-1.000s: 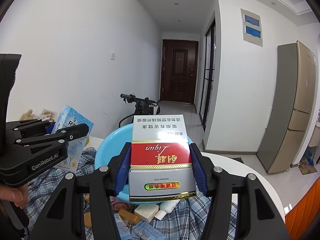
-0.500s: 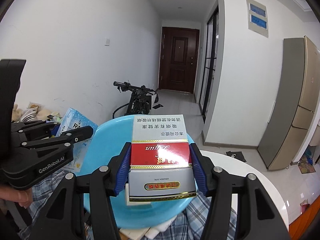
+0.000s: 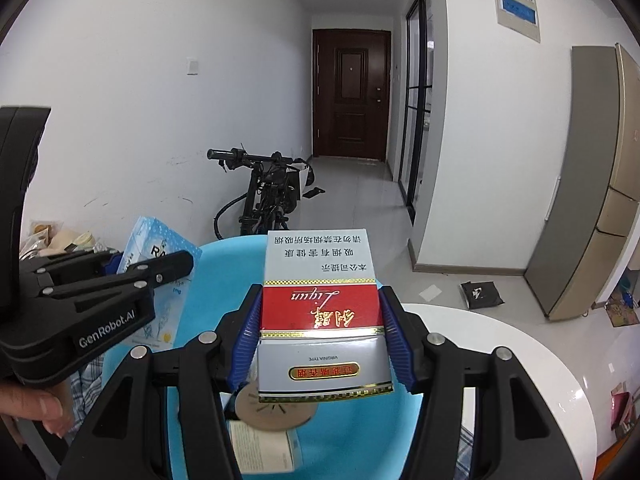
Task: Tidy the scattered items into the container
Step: 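Lower the RAISON pack into the basin with the left gripper while the right gripper lowers the Liqun box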
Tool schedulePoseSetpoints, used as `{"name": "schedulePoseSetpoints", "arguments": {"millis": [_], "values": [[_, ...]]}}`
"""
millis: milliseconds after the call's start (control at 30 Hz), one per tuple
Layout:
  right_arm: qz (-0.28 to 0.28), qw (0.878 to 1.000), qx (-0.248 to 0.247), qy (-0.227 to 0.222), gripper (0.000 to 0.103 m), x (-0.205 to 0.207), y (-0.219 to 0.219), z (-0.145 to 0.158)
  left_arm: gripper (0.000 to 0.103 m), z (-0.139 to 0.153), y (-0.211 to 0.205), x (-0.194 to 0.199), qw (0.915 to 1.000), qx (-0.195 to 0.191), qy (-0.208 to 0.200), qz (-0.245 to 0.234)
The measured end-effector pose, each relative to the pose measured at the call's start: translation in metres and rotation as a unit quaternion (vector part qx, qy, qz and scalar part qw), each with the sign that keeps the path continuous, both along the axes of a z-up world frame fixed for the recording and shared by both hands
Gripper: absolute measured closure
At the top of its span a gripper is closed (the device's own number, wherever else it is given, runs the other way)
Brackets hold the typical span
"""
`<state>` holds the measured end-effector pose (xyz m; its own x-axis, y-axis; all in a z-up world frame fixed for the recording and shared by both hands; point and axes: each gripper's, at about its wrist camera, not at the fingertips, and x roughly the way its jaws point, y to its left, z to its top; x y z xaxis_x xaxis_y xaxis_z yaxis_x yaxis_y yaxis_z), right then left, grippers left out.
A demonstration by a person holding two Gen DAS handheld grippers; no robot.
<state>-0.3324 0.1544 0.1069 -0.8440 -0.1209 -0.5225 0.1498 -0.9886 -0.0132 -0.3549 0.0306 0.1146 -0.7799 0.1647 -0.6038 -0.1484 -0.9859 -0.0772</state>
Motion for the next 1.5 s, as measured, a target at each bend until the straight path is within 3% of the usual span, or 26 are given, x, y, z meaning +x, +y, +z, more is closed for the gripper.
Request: {"name": "schedulePoseSetpoints", "arguments": {"millis": [200,300,400,600,733,1500], "values": [[0.001,1.000,-0.002,-0.020,0.048,-0.013,0.005,-0.003,0.079,-0.012,-0.003,-0.018,0.9997,0.000,-0.024,0.007],[0.023,0.998,0.000,-0.055,0.048,-0.022,0.005,-0.012,0.079,-0.021,-0.003,-0.025,0.9989,0.003,-0.047,0.001],[0.036,0.993,-0.004,-0.109,0.048,-0.029,0.004,-0.031,0.079,-0.034,0.001,-0.034,0.9964,-0.020,-0.082,-0.006],[0.031,0.985,-0.008,-0.167,0.048,-0.042,0.007,-0.059,0.079,-0.054,-0.004,-0.044,0.9902,-0.003,-0.139,-0.007],[0.025,0.984,-0.002,-0.178,0.048,-0.049,0.012,-0.064,0.079,-0.064,-0.001,-0.050,0.9882,-0.017,-0.152,-0.003],[0.030,0.976,0.025,-0.213,0.048,-0.078,-0.011,-0.085,0.079,-0.098,0.004,-0.083,0.9799,-0.012,-0.199,-0.003]]}}
